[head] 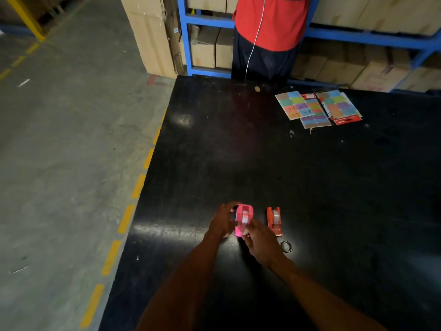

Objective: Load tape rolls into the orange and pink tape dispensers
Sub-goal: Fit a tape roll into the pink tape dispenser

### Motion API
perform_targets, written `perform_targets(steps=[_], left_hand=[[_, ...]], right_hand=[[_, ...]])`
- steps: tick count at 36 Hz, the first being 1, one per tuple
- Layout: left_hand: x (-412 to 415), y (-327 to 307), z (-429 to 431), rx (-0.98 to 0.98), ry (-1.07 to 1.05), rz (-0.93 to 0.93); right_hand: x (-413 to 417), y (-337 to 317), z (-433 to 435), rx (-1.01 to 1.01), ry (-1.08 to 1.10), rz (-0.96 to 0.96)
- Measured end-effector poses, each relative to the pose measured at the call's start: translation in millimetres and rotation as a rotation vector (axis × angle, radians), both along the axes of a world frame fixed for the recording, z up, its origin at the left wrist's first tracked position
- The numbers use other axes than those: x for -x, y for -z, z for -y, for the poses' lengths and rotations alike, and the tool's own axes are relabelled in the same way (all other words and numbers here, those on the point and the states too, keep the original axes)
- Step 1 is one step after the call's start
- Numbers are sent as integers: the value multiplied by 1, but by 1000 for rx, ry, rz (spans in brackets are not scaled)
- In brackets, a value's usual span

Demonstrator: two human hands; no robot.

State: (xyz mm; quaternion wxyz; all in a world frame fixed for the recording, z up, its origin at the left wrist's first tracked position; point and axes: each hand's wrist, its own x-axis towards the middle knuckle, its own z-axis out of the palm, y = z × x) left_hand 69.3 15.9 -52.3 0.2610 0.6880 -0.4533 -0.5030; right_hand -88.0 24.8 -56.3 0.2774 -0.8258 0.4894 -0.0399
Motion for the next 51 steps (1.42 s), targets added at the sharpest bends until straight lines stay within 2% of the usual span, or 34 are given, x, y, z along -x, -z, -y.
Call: perform_targets(steps=[15,27,36,39,44,47,51], left_hand=[[1,1,-1,24,34,33],[5,2,-3,6,20,76],[6,-17,3,-70,237,225],[7,-24,-2,-36,236,297],[20,-30,-24,168,122,385],[33,-25,-44,268,100,415],[54,-11,-75,250,117,418]], right_hand=[[-9,3,-6,71,30,-99],[-1,9,-20,52,-13,-170],[19,2,-29,78,-51,-92],[31,-2,-33,91,-26,-108],[64,-11,-43,99,117,-190],[88,-10,-46,149,246,-168],[115,-2,-47,178,366,-153]])
